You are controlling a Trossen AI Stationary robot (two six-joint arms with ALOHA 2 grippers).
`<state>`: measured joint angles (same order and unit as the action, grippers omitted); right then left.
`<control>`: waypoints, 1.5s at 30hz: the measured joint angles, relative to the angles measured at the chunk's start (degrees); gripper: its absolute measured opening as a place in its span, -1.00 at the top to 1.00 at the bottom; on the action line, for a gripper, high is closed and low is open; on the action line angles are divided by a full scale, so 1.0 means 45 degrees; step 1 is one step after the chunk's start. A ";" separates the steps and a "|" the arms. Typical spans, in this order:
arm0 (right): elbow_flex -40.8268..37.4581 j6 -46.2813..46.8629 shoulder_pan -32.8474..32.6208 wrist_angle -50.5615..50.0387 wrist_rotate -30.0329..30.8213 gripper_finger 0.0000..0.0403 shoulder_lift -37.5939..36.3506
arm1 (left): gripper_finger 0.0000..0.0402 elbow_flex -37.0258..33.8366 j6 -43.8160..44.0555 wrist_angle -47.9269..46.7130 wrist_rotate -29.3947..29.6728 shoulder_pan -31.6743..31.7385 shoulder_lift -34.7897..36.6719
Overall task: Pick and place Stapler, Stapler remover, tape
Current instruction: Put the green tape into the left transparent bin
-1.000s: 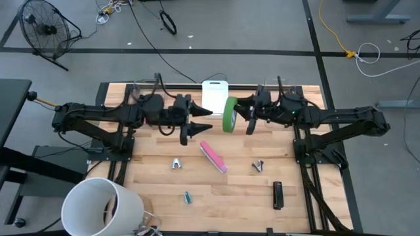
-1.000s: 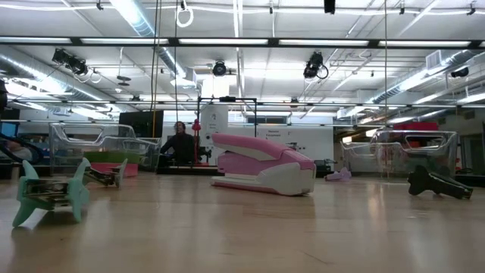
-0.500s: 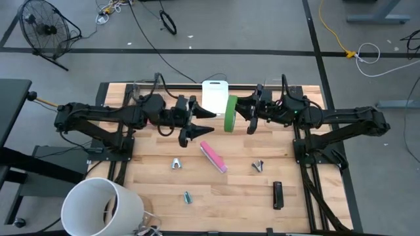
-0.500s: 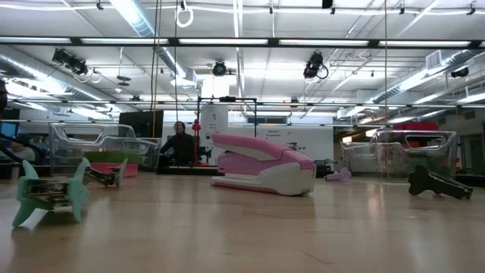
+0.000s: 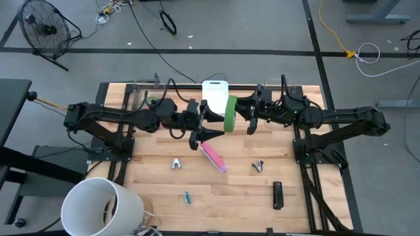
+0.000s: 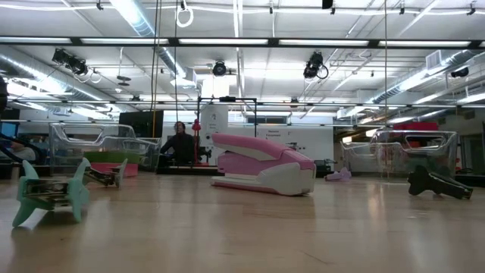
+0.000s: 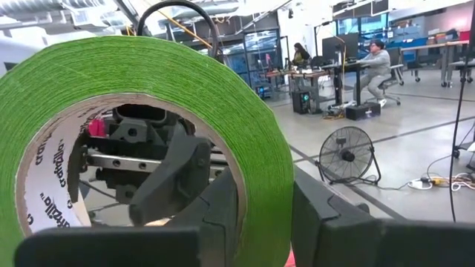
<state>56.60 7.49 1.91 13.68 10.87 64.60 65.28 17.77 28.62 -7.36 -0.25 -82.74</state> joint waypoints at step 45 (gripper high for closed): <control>0.0005 0.0151 0.0000 -0.1707 -0.0189 0.62 0.0189 | -0.28 0.0010 -0.0091 0.1600 -0.0094 -0.0151 -0.0782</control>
<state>56.62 8.16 1.91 6.00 10.02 65.45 65.32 17.37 35.82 -7.79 -0.93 -86.26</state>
